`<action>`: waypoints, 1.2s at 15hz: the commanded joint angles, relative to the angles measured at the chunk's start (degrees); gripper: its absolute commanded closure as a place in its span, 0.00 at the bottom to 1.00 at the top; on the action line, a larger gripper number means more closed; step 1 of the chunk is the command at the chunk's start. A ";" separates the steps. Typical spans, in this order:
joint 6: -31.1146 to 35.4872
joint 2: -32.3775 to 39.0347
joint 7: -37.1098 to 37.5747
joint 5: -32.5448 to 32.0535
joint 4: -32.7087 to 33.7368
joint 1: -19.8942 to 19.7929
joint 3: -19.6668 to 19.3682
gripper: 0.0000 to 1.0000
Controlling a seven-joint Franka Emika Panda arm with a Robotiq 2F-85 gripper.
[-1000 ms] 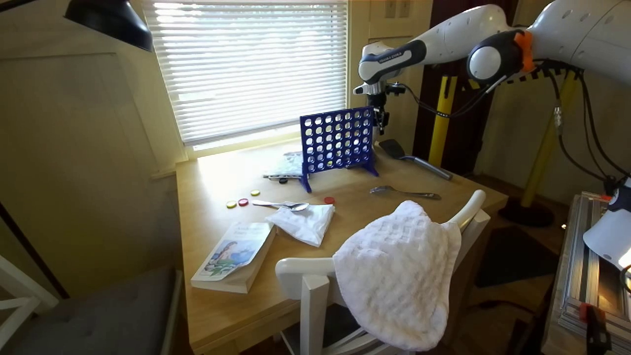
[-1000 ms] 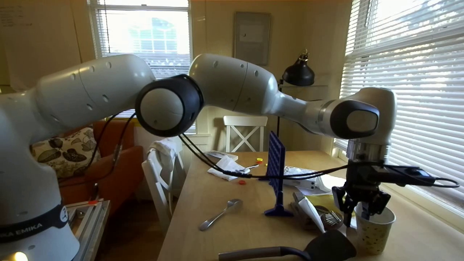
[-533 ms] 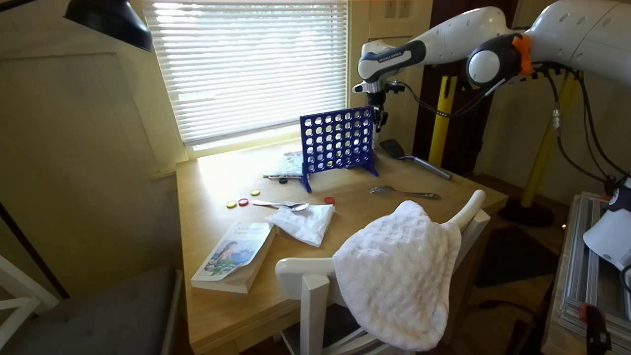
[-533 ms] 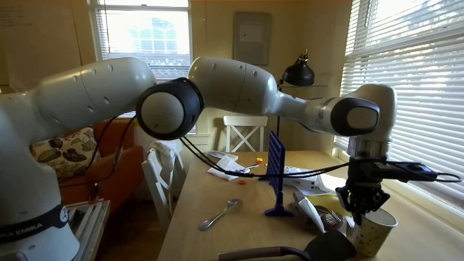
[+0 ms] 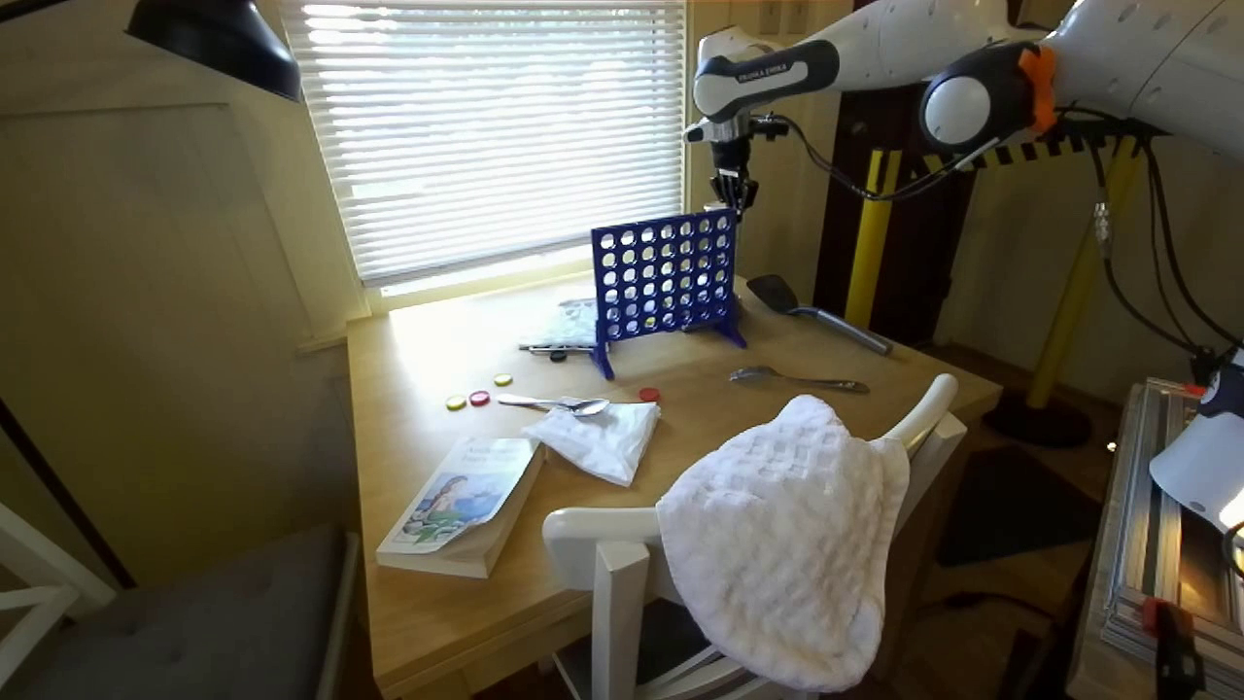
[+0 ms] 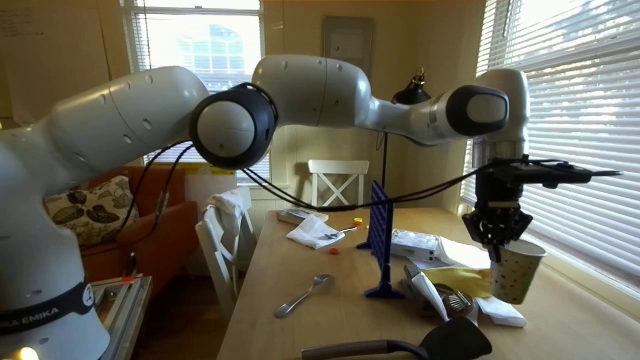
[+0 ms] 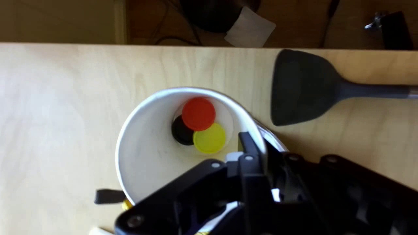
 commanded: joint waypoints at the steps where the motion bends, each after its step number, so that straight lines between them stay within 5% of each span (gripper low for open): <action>1: -9.51 -4.72 -7.55 0.97 -2.51 1.00 2.17 0.99; 8: -30.53 -10.77 -12.40 0.51 -2.48 -0.61 1.78 0.99; 17: -18.70 -10.48 10.76 13.02 -4.16 -1.86 5.59 0.99; 18: -21.35 -9.80 6.24 9.88 -1.67 -1.04 4.21 0.95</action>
